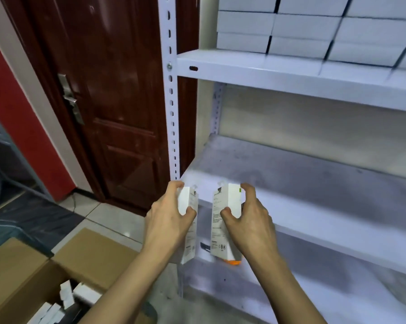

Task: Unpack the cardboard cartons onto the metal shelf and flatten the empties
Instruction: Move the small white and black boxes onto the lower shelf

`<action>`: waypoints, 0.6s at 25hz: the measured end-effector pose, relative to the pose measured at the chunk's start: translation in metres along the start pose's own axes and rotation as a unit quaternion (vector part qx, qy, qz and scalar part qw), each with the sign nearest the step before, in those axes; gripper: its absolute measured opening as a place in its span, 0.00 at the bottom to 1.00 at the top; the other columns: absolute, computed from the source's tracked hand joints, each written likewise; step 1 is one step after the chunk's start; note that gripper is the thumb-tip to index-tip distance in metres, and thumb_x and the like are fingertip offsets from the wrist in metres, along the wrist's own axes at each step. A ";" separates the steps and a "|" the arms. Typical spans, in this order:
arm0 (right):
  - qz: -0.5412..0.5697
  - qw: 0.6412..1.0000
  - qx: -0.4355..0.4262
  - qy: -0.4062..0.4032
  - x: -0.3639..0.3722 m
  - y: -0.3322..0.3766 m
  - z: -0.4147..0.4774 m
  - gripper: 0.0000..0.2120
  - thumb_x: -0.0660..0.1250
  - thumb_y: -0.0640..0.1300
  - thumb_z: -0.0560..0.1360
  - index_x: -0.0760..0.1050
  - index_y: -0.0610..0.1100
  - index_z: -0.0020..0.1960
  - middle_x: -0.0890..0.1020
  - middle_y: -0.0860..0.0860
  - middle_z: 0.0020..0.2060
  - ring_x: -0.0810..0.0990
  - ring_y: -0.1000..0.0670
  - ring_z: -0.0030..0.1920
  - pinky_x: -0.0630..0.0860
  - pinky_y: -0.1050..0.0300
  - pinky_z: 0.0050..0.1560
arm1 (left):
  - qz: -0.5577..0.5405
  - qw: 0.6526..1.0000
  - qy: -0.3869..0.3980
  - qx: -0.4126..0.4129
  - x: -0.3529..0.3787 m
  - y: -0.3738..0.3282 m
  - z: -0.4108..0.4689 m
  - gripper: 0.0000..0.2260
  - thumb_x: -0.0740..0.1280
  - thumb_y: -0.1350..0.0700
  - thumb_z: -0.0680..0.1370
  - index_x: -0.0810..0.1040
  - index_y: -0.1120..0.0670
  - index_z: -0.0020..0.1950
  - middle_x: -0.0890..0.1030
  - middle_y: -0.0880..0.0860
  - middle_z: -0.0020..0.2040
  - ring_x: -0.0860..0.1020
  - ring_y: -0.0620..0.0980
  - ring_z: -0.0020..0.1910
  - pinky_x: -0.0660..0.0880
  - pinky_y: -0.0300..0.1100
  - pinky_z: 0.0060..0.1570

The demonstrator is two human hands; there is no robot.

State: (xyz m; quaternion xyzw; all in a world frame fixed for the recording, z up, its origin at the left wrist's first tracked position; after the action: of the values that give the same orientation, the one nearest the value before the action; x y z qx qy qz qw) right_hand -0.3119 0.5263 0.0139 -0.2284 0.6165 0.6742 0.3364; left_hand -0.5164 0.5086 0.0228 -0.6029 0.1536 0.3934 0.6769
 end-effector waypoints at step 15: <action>-0.021 1.000 -0.011 0.013 -0.027 -0.019 0.061 0.26 0.67 0.52 0.77 0.61 0.54 0.71 0.78 0.50 0.58 0.71 0.49 0.47 0.66 0.56 0.43 | 0.036 0.999 0.017 0.027 0.067 -0.056 0.061 0.21 0.69 0.50 0.74 0.65 0.43 0.63 0.82 0.49 0.52 0.80 0.56 0.50 0.76 0.50 0.44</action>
State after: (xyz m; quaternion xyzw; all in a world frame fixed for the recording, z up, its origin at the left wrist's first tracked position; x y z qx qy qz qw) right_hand -0.2736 0.5816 0.0285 -0.2537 0.6083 0.6709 0.3398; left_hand -0.4491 0.5908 0.0296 -0.5853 0.1973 0.4027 0.6754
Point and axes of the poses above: each hand's wrist, its own z-axis towards the middle knuckle, its own x-axis out of the palm, y = z × x, the point moved 8 cm from there along z, towards the middle knuckle
